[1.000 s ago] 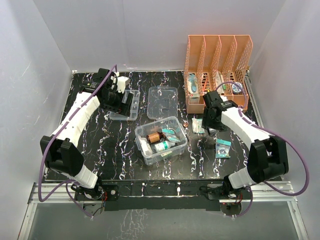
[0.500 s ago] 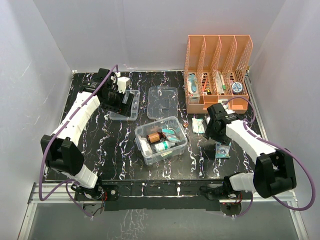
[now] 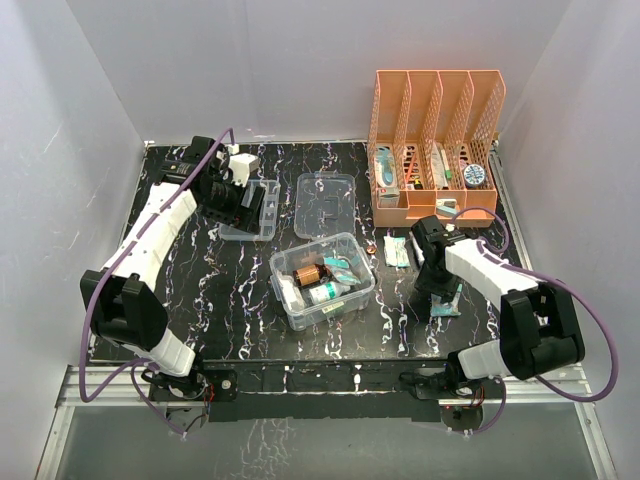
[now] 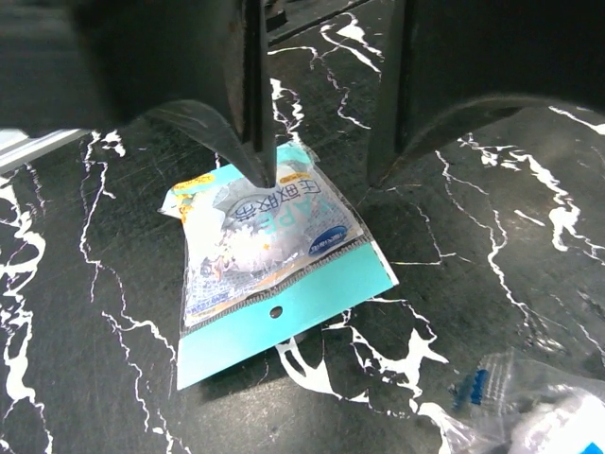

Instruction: Organize the medicine kit

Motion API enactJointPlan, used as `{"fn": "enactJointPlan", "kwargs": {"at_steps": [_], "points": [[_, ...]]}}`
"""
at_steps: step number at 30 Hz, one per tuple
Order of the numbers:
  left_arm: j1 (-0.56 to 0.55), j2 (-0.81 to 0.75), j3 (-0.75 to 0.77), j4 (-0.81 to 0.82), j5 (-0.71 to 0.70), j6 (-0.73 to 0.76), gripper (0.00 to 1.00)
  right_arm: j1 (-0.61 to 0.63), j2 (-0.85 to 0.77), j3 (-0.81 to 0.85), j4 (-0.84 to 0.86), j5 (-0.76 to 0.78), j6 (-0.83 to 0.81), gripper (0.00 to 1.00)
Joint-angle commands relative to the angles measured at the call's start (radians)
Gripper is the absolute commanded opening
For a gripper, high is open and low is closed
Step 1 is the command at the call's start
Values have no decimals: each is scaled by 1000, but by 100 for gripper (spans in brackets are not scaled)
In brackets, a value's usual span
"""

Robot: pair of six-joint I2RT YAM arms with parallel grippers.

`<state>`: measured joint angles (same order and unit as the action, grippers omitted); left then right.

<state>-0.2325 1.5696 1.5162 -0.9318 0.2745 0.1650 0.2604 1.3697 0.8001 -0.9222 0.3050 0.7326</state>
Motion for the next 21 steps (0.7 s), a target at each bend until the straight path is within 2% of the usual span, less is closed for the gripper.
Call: {"fn": "enactJointPlan", "kwargs": {"at_steps": [1, 2, 4, 8, 9, 11, 14, 21], "points": [[10, -35, -10, -31, 41, 24, 88, -2, 21, 1, -14, 39, 28, 29], [12, -37, -13, -30, 42, 25, 88, -1, 22, 0, -14, 43, 32, 23], [14, -41, -18, -30, 44, 28, 88, -1, 20, 1, -18, 49, 35, 17], [19, -45, -23, -32, 56, 29, 88, -1, 17, 2, -25, 58, 43, 18], [20, -47, -25, -31, 57, 28, 88, 0, 18, 2, -27, 61, 44, 20], [22, -53, -29, -32, 61, 31, 88, 0, 23, 5, -34, 70, 53, 41], [26, -62, -36, -32, 63, 38, 88, 0, 30, 4, -36, 76, 63, 54], [33, -53, -18, -40, 80, 42, 88, 0, 34, -18, -1, 56, 83, 56]]}}
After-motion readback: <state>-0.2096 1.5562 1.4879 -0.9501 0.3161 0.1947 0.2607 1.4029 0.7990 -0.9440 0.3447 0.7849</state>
